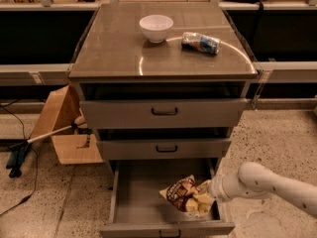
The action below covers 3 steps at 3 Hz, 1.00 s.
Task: Pick brown chip bag from bottom drawer and place on counter
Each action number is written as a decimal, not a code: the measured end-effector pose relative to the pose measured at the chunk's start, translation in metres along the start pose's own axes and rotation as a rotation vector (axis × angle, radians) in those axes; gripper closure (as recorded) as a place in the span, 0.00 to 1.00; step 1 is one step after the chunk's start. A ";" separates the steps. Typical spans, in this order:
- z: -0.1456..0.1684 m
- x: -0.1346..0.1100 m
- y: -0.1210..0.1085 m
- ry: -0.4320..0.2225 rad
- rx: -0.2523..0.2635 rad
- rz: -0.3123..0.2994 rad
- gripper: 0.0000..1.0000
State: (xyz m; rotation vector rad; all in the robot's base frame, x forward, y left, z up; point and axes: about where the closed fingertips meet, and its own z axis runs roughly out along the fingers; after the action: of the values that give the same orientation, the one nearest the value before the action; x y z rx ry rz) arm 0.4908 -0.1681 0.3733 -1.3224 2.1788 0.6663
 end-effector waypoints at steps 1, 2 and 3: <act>-0.036 -0.044 0.015 -0.003 0.030 -0.051 1.00; -0.076 -0.097 0.027 -0.010 0.066 -0.113 1.00; -0.110 -0.144 0.035 -0.009 0.114 -0.165 1.00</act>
Offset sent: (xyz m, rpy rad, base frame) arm 0.0123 0.0400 0.2165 -0.0697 -0.2200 0.0660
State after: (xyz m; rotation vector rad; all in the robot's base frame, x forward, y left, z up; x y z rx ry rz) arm 0.4988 -0.1294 0.5535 -1.4171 2.0412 0.4760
